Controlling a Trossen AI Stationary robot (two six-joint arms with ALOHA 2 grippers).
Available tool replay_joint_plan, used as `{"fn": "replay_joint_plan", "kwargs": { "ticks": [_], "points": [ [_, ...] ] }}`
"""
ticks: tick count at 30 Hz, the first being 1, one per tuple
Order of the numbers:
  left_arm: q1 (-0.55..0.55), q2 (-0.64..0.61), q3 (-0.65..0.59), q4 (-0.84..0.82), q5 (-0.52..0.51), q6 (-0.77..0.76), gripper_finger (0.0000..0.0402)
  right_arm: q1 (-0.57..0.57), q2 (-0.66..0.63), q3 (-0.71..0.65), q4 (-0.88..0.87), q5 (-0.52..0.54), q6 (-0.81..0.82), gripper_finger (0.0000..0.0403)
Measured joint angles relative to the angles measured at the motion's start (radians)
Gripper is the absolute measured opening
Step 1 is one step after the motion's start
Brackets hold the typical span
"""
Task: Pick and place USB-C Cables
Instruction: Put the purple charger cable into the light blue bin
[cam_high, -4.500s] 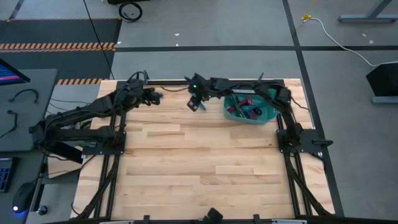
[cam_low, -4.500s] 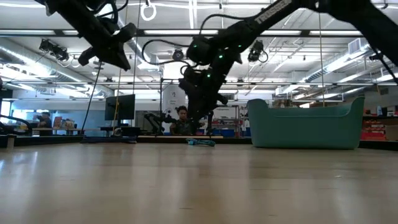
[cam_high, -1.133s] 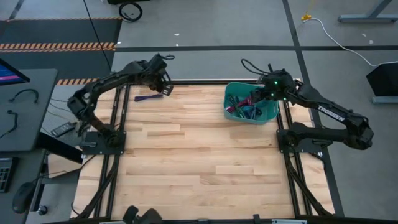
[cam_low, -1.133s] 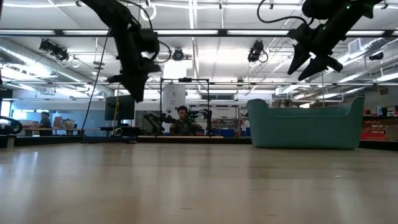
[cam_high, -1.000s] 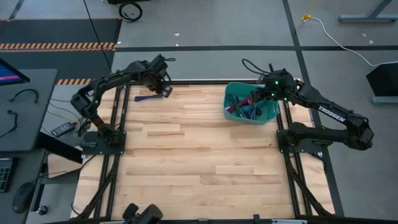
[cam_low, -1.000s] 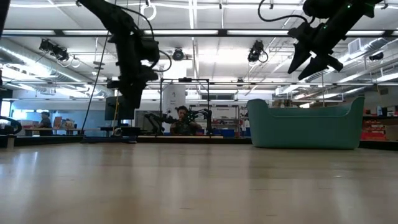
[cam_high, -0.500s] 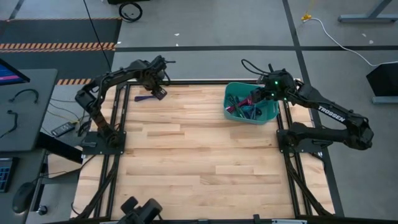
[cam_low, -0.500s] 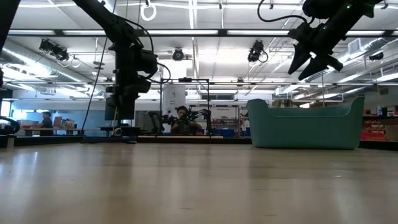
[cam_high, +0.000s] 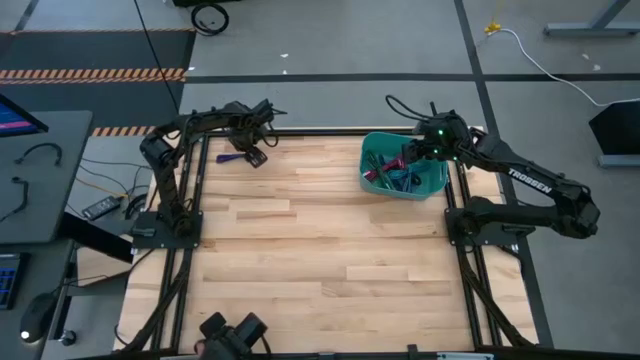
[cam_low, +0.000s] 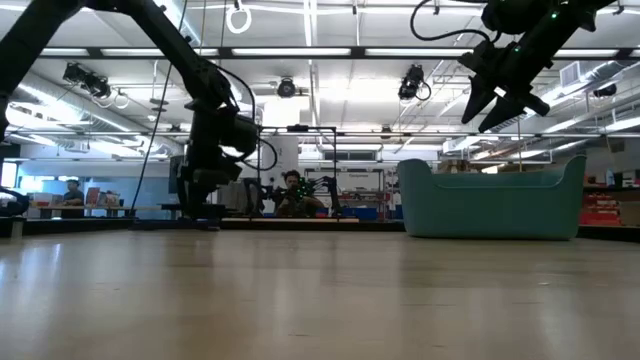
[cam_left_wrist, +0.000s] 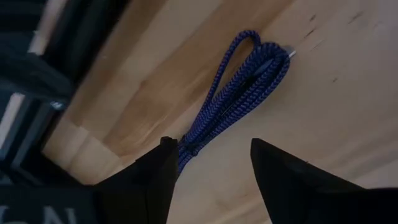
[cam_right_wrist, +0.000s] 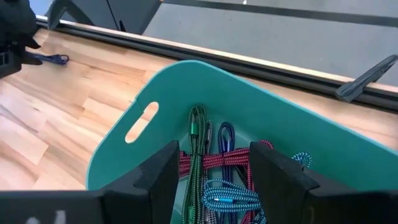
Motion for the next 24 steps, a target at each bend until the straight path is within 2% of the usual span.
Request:
{"fn": "replay_joint_plan", "kwargs": {
  "ticks": [6, 12, 24],
  "points": [
    [0.003, 0.057, -0.001, 0.013, -0.024, 0.047, 0.0211, 0.000, 0.027, 0.000, 0.000, -0.001, 0.011, 0.0195],
    [0.003, 0.092, 0.000, 0.052, -0.037, 0.170, 0.0196, 0.000, 0.056, 0.000, 0.000, -0.028, 0.011, 0.0194],
    [0.020, 0.093, -0.005, 0.114, 0.062, 0.413, 0.0158, 0.001, 0.137, -0.001, 0.035, -0.064, -0.026, 0.0194]
  ]
}}
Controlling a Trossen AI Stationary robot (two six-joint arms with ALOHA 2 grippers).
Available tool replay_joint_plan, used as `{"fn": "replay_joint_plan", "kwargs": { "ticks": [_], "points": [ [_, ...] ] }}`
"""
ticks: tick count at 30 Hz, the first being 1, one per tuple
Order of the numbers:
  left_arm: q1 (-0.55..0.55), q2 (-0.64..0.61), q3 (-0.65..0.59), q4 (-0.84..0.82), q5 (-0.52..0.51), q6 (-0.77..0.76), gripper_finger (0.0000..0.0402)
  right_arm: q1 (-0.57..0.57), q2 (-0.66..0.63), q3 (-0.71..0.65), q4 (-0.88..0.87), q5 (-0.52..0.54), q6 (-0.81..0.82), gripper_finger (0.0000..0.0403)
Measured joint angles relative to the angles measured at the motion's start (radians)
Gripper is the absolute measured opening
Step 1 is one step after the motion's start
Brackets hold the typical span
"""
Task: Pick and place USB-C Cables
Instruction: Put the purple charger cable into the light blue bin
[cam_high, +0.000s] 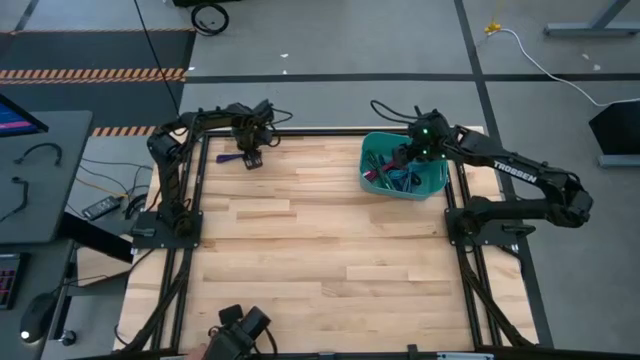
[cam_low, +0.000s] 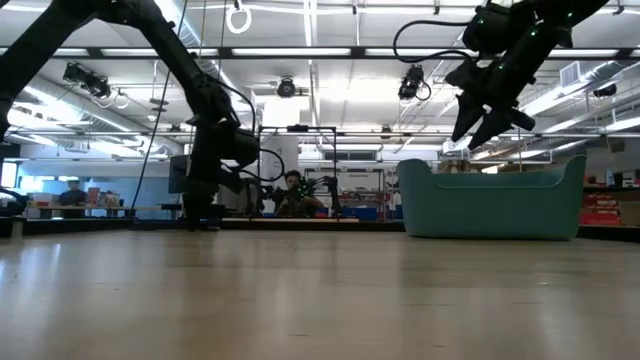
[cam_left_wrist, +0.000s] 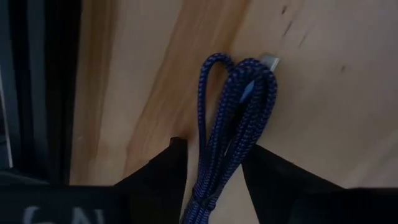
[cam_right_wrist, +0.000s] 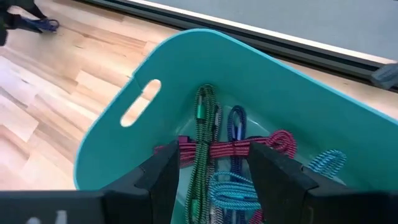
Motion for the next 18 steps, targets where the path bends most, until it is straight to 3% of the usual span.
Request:
{"fn": "replay_joint_plan", "kwargs": {
  "ticks": [6, 11, 18],
  "points": [
    [0.017, 0.001, 0.000, -0.011, 0.092, -0.002, 0.0099, 0.015, 0.020, 0.000, 0.037, -0.040, 0.002, 0.0194],
    [0.012, 0.002, 0.000, -0.025, 0.104, -0.010, 0.0029, 0.046, 0.020, 0.000, 0.048, -0.042, 0.002, 0.0194],
    [0.009, -0.005, 0.032, -0.114, 0.133, -0.118, 0.0024, 0.086, -0.001, 0.000, 0.047, -0.035, 0.037, 0.0194]
  ]
}}
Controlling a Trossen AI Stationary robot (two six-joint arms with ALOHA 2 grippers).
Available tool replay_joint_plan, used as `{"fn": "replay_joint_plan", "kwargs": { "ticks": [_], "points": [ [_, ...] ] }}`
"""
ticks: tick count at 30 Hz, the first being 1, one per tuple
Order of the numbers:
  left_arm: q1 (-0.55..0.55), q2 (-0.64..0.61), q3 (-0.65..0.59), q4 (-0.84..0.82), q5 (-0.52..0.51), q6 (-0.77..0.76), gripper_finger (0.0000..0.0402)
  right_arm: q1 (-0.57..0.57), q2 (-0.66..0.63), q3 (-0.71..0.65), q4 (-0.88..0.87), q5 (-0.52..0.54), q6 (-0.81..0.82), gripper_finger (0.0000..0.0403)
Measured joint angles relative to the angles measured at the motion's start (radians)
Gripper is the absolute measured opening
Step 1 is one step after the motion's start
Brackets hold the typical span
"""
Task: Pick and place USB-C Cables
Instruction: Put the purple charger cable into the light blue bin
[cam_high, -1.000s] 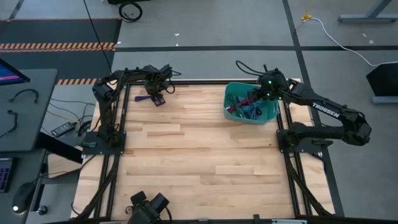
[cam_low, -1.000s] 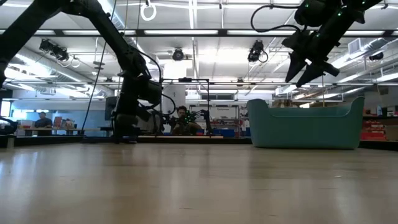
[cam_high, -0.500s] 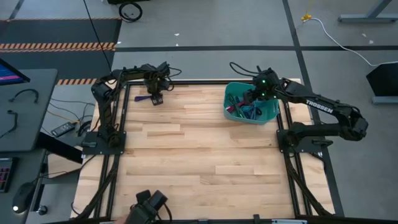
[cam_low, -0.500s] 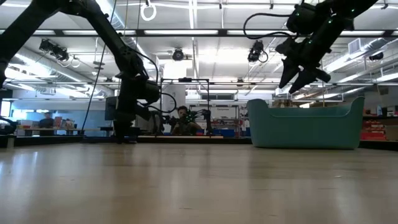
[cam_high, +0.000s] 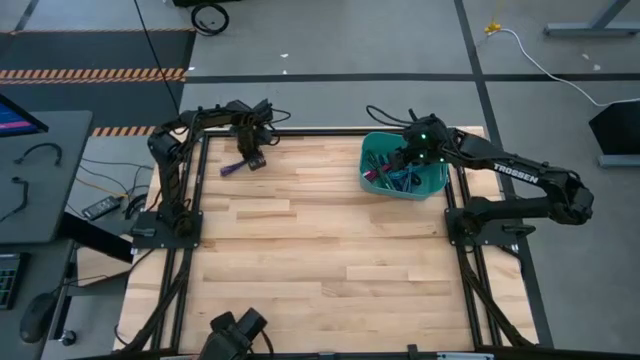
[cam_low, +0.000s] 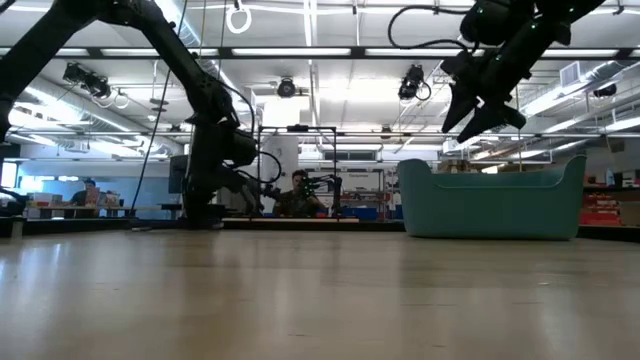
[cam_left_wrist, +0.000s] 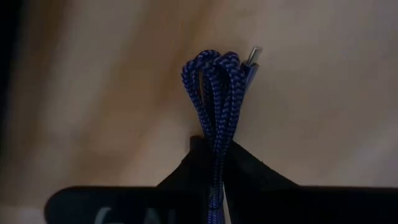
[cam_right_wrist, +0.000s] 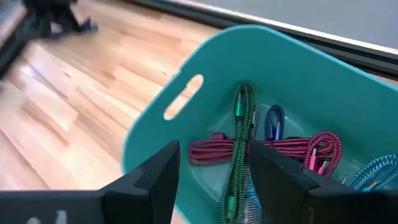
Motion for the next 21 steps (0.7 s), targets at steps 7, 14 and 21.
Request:
{"fn": "replay_joint_plan", "kwargs": {
  "ticks": [7, 14, 21],
  "points": [
    [-0.023, -0.158, 0.062, 0.031, 0.337, -0.403, 0.0023, 0.038, -0.175, 0.000, -0.030, 0.025, 0.068, 0.0188],
    [-0.219, -0.258, 0.064, 0.512, 0.532, -0.730, 0.0023, 0.075, -0.410, 0.000, -0.056, 0.159, 0.095, 0.0177],
    [-0.436, -0.195, 0.081, 1.134, 0.377, -1.118, 0.0023, 0.076, -0.544, 0.000, -0.053, 0.210, 0.092, 0.0173]
  ]
}}
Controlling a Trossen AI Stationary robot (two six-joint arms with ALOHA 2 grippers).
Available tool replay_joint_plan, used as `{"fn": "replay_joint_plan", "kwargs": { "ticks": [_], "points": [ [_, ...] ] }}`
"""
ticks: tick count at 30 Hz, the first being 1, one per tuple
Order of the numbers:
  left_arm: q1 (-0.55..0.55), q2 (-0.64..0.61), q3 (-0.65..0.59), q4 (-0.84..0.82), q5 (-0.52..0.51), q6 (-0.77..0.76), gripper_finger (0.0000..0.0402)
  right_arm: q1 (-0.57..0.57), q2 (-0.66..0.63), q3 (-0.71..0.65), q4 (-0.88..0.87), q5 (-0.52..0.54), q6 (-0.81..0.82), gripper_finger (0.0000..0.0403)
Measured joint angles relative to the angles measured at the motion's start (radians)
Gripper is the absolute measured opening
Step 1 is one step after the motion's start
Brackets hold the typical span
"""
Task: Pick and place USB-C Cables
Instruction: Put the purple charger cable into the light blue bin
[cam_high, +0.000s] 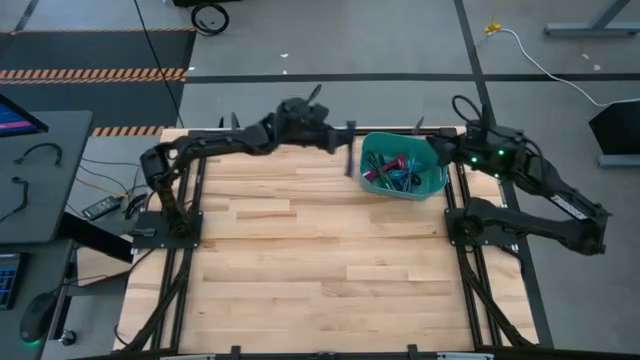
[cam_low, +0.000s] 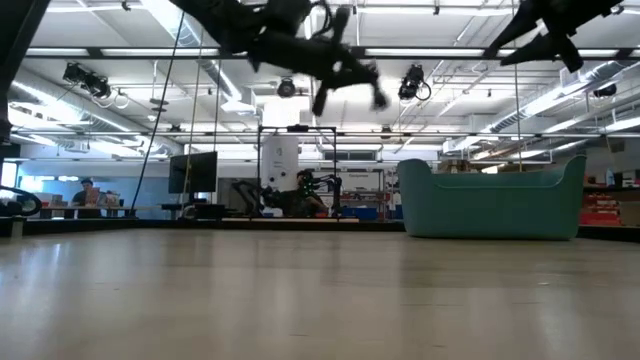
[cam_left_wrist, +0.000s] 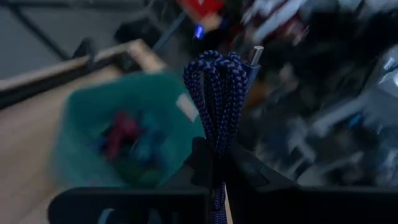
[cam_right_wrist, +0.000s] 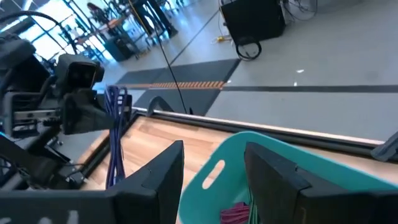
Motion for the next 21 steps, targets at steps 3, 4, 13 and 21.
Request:
{"fn": "replay_joint_plan", "kwargs": {
  "ticks": [3, 4, 13, 21],
  "points": [
    [-0.043, 0.053, 0.085, 0.049, -0.105, -0.028, 0.0023, 0.000, -0.016, 0.000, 0.000, 0.000, -0.015, 0.0173],
    [-0.051, 0.077, 0.122, 0.052, -0.135, -0.010, 0.0023, 0.000, -0.017, 0.000, 0.000, 0.000, -0.026, 0.0173],
    [-0.076, 0.380, 0.489, -0.005, -0.241, 0.049, 0.0022, -0.001, -0.017, 0.000, 0.008, 0.001, -0.107, 0.0173],
    [-0.089, 0.540, 0.677, -0.212, -0.259, 0.049, 0.0027, -0.001, -0.017, 0.000, 0.008, 0.001, -0.119, 0.0173]
  ]
}}
